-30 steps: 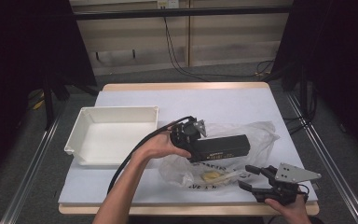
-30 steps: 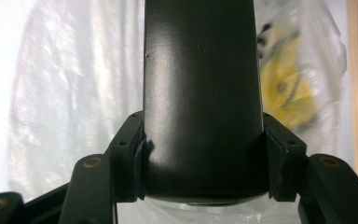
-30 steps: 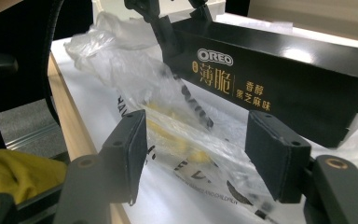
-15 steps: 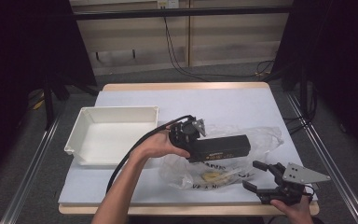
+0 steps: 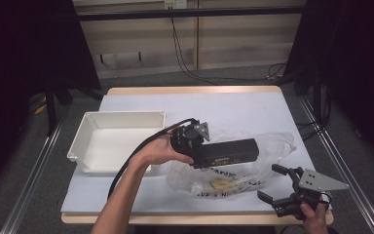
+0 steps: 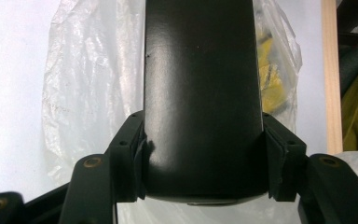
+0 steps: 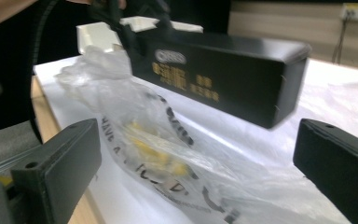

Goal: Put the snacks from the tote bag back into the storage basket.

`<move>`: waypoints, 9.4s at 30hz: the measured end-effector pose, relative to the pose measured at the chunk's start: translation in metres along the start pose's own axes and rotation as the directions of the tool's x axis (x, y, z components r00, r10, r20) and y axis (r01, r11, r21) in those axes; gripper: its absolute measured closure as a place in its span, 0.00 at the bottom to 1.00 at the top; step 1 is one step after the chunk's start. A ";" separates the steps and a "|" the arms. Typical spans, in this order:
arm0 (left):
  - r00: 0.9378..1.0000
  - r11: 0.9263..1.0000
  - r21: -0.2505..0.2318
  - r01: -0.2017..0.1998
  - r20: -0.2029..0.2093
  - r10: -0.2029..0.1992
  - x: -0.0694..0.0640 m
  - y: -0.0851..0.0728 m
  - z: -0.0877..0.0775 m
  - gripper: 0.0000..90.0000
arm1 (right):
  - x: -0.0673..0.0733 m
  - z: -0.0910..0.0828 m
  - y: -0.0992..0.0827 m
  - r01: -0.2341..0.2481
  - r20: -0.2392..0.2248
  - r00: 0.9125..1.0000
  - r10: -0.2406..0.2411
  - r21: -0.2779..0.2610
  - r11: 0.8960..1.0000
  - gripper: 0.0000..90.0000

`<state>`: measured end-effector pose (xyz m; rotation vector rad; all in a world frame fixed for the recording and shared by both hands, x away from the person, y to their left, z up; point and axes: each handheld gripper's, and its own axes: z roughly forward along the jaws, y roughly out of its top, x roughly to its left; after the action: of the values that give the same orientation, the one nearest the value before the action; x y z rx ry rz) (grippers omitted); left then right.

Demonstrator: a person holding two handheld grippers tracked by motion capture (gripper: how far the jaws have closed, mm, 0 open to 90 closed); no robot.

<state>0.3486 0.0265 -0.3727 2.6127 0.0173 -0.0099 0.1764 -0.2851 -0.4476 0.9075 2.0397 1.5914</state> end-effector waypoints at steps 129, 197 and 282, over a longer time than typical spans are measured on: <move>0.922 0.961 -0.045 0.271 -0.275 -0.273 0.054 -0.221 -0.153 0.48 | -0.007 0.012 -0.017 0.037 -0.001 0.999 -0.037 0.024 0.999 0.00; 0.851 0.879 0.081 0.470 -0.305 -0.427 0.116 -0.236 -0.087 0.33 | -0.002 0.016 -0.019 0.059 -0.027 0.998 -0.058 0.046 0.997 0.00; 0.637 0.758 -0.374 0.534 -0.410 -0.652 0.029 -0.250 -0.082 1.00 | -0.003 0.017 -0.018 0.058 -0.048 0.997 -0.055 0.045 0.997 0.00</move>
<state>0.3747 0.2847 -0.4282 2.1815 1.0295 0.4444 0.1852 -0.2776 -0.4695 0.8285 2.1239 1.5552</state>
